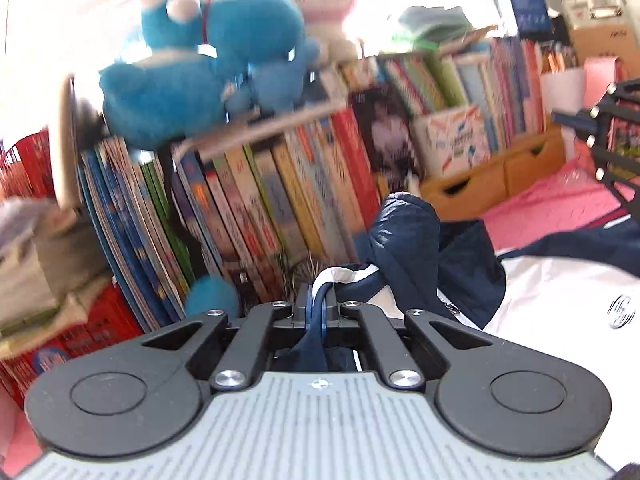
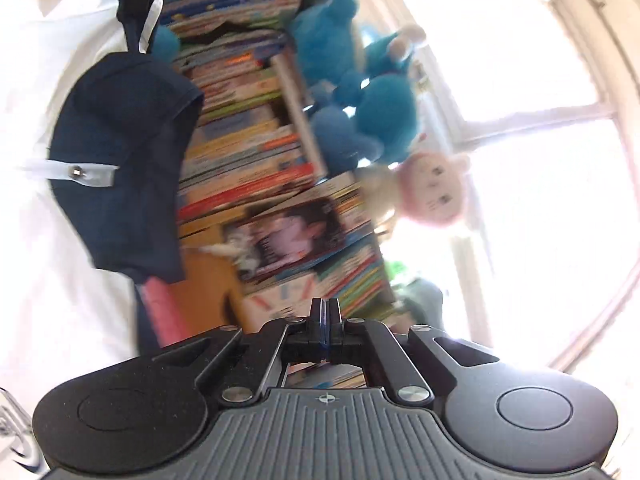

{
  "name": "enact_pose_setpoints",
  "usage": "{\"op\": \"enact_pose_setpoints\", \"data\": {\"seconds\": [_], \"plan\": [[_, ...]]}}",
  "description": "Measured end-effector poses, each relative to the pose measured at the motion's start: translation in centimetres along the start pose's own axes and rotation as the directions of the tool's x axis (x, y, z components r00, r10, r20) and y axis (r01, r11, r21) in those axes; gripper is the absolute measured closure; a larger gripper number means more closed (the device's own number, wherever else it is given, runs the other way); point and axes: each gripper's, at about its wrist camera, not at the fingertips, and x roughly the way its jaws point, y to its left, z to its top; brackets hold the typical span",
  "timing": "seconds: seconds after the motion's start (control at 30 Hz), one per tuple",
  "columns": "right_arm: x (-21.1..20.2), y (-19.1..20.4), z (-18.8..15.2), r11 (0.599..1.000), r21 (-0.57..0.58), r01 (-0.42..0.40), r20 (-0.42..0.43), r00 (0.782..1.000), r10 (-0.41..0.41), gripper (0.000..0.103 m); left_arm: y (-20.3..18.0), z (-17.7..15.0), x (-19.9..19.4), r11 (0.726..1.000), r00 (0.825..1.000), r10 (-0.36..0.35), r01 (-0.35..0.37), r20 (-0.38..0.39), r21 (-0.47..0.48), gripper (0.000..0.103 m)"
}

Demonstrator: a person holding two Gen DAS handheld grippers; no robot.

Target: Fold clothes

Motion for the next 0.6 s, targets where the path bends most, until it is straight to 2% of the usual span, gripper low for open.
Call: {"op": "enact_pose_setpoints", "data": {"seconds": [0.03, 0.07, 0.1, 0.13, 0.17, 0.2, 0.23, 0.27, 0.33, 0.37, 0.5, 0.53, 0.6], "plan": [[0.3, -2.4, 0.2, 0.982, 0.143, -0.12, -0.042, 0.991, 0.127, 0.097, 0.3, 0.5, -1.0, 1.0, 1.0, -0.001, 0.001, 0.031, 0.006, 0.099], [1.3, -4.6, -0.1, 0.913, 0.307, -0.267, -0.068, 0.951, 0.301, 0.093, 0.4, 0.4, -0.7, 1.0, 1.0, 0.0, -0.001, 0.016, 0.009, 0.099], [2.8, -6.1, -0.8, 0.785, 0.464, -0.411, -0.055, 0.871, 0.489, 0.086, 0.5, 0.0, 0.1, 1.0, 1.0, 0.003, -0.003, -0.02, 0.011, 0.099], [4.1, -6.3, -1.6, 0.702, 0.548, -0.455, -0.039, 0.825, 0.564, 0.07, 0.6, -0.5, 1.0, 1.0, 0.998, 0.005, -0.005, -0.056, 0.013, 0.099], [5.5, -6.3, -2.4, 0.625, 0.618, -0.478, -0.021, 0.784, 0.62, 0.058, 0.6, -1.2, 2.0, 1.0, 0.996, 0.003, -0.002, -0.094, 0.006, 0.099], [6.8, -6.3, -3.2, 0.54, 0.681, -0.494, 0.004, 0.741, 0.672, 0.039, 0.6, -1.9, 2.7, 1.0, 0.993, -0.001, 0.001, -0.121, -0.003, 0.099], [8.1, -6.3, -4.1, 0.451, 0.739, -0.501, 0.034, 0.695, 0.718, 0.034, 0.5, -2.6, 3.2, 1.0, 0.99, 0.002, -0.004, -0.139, -0.013, 0.099], [9.3, -5.5, -4.6, 0.414, 0.757, -0.506, 0.035, 0.663, 0.747, 0.034, 0.3, -3.1, 3.4, 1.0, 0.99, 0.01, -0.012, -0.143, -0.013, 0.099], [11.1, -3.3, -5.3, 0.354, 0.767, -0.535, 0.03, 0.582, 0.813, 0.027, 0.3, -3.6, 2.9, 1.0, 0.993, 0.011, -0.012, -0.12, -0.009, 0.099], [11.6, -2.4, -5.3, 0.346, 0.756, -0.555, 0.029, 0.558, 0.83, 0.026, 0.4, -3.7, 2.5, 1.0, 0.995, 0.011, -0.012, -0.101, -0.011, 0.099], [13.1, 0.8, -4.9, 0.316, 0.712, -0.628, 0.027, 0.473, 0.881, 0.007, 0.5, -3.9, -0.1, 1.0, 1.0, -0.005, 0.005, 0.024, -0.003, 0.099], [13.5, 1.1, -4.9, 0.289, 0.719, -0.632, 0.037, 0.45, 0.892, 0.001, 0.5, -4.1, -0.6, 1.0, 0.999, -0.012, 0.011, 0.053, 0.005, 0.099], [14.4, 1.5, -4.8, 0.23, 0.739, -0.633, 0.062, 0.404, 0.913, 0.0, 0.4, -4.4, -1.1, 1.0, 0.997, -0.014, 0.013, 0.074, 0.019, 0.099]]}}
